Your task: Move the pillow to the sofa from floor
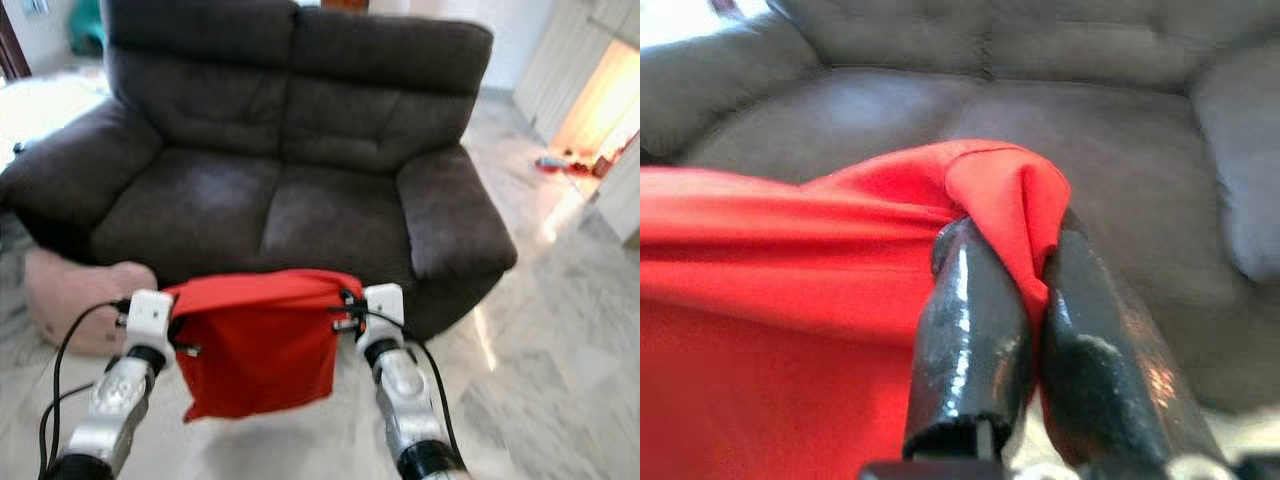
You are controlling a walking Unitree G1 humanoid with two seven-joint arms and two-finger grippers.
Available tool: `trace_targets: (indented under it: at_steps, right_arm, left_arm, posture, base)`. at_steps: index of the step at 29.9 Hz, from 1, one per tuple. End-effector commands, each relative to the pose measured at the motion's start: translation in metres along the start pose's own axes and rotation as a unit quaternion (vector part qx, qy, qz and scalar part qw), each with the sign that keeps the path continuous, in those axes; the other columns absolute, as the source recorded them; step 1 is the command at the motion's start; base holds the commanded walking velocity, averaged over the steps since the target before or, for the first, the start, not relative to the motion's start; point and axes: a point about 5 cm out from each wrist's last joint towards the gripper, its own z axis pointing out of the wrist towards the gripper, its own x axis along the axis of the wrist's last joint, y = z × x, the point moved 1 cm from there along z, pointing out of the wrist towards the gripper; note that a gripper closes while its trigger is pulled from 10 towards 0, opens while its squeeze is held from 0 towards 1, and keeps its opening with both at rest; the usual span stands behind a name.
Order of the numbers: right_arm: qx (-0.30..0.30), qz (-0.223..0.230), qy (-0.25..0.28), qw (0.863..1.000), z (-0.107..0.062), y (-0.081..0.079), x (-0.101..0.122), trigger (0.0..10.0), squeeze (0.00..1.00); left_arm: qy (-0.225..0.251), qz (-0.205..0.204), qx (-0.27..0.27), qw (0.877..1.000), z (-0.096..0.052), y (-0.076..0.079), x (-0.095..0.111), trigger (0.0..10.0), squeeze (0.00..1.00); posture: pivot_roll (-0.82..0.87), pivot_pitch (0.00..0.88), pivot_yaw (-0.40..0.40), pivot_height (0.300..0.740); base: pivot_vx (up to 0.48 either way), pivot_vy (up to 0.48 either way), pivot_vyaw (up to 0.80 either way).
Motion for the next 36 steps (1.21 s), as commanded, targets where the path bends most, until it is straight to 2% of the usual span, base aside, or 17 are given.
trace_targets:
  at_steps: [1, 12, 21, 25, 31, 36]
  right_arm:
    - [-0.048, 0.006, 0.044, 0.998, 0.001, 0.022, 0.019, 10.0, 0.00]
    - [-0.051, 0.013, 0.052, 0.997, 0.006, 0.022, 0.025, 10.0, 0.00]
    - [-0.049, 0.016, 0.054, 0.997, 0.007, 0.018, 0.025, 10.0, 0.00]
    - [-0.046, 0.017, 0.062, 0.997, 0.008, 0.016, 0.028, 10.0, 0.00]
    - [-0.040, 0.020, 0.082, 0.996, 0.009, 0.012, 0.036, 10.0, 0.00]
    - [-0.038, 0.015, 0.089, 0.995, 0.010, 0.011, 0.040, 10.0, 0.00]
  left_arm:
    - [0.042, 0.004, 0.020, 0.999, 0.005, -0.011, 0.018, 10.0, 0.00]
    - [0.055, 0.011, 0.014, 0.998, 0.010, -0.012, 0.027, 10.0, 0.00]
    - [0.069, 0.013, 0.018, 0.997, 0.008, -0.014, 0.033, 10.0, 0.00]
    - [0.091, 0.007, 0.012, 0.996, 0.006, -0.011, 0.042, 10.0, 0.00]
    - [0.098, -0.003, 0.010, 0.995, 0.007, -0.008, 0.048, 10.0, 0.00]
    - [0.106, 0.019, 0.010, 0.994, 0.004, -0.008, 0.052, 10.0, 0.00]
  posture:
    - [0.13, 0.000, -0.130, 0.740]
    - [0.13, 0.000, -0.130, 0.740]
    - [0.14, 0.000, -0.130, 0.740]
    - [0.14, 0.000, -0.128, 0.740]
    - [0.13, 0.000, -0.126, 0.740]
    - [0.13, 0.000, -0.126, 0.740]
  base:
    - [0.000, -0.304, 0.00]
    - [0.000, -0.299, 0.00]
    - [0.000, 0.000, 0.00]
    - [0.000, 0.000, 0.00]
    - [0.000, 0.000, 0.00]
    - [0.000, 0.000, 0.00]
